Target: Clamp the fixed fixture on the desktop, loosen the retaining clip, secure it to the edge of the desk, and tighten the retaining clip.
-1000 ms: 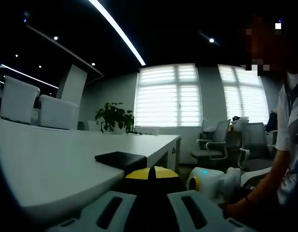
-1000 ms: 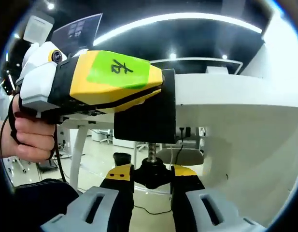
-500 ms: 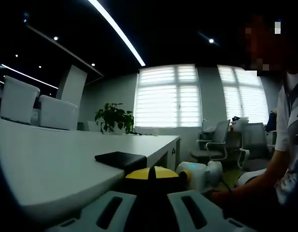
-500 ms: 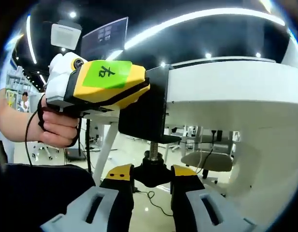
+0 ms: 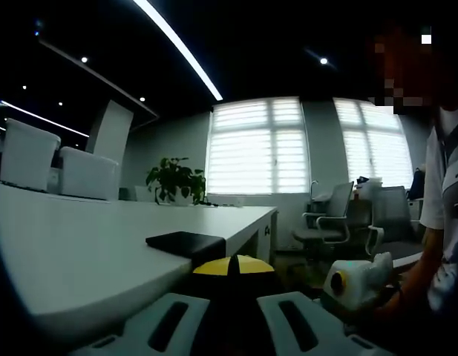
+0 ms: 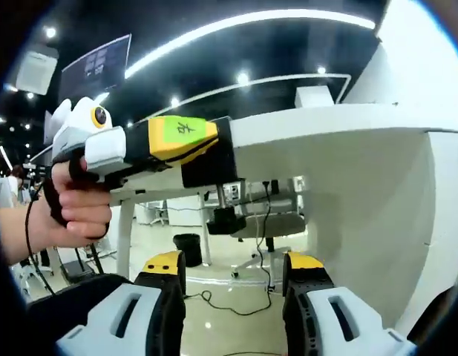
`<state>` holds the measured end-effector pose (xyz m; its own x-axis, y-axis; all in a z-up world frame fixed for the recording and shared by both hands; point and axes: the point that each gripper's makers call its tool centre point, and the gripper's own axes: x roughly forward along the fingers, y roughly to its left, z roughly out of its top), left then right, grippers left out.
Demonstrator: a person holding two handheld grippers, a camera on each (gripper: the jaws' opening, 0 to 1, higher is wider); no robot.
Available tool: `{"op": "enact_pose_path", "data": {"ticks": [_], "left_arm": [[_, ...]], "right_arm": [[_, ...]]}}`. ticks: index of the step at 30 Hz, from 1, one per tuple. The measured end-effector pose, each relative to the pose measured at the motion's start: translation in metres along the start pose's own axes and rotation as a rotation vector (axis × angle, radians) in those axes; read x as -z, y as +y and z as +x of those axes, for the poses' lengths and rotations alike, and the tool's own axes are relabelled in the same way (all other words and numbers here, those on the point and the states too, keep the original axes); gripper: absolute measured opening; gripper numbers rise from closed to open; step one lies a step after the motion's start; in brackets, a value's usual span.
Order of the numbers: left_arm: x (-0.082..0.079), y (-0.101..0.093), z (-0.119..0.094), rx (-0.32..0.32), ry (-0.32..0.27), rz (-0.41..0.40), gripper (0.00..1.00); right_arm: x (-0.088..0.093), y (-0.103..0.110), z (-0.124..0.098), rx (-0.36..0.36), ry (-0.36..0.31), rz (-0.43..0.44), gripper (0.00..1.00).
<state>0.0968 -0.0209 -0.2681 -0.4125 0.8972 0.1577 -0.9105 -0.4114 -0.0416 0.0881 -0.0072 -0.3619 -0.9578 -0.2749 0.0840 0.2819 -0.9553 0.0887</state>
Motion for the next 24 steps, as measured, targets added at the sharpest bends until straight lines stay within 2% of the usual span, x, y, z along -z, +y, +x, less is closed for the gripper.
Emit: {"op": "enact_pose_path", "data": {"ticks": [4,9,12,18,21,24], "left_arm": [[0.000,0.000,0.000,-0.001,-0.003,-0.001,0.01],[0.000,0.000,0.001,0.000,-0.008,-0.007,0.01],[0.001,-0.001,0.001,0.002,-0.008,-0.009,0.01],[0.001,0.000,0.001,0.003,-0.006,-0.008,0.01],[0.001,-0.001,0.002,0.005,-0.005,-0.008,0.01],[0.001,-0.001,0.001,0.006,-0.007,-0.005,0.01]], "right_arm": [[-0.019,0.006,0.020,0.005,-0.051,0.006,0.48],[-0.021,0.014,0.043,0.020,-0.058,-0.017,0.47],[-0.019,0.017,0.052,0.025,-0.054,-0.036,0.36],[-0.018,0.010,0.056,0.033,-0.049,-0.053,0.26],[-0.017,0.012,0.056,0.002,-0.051,-0.047,0.26],[-0.018,0.017,0.057,-0.070,-0.076,-0.080,0.26]]}}
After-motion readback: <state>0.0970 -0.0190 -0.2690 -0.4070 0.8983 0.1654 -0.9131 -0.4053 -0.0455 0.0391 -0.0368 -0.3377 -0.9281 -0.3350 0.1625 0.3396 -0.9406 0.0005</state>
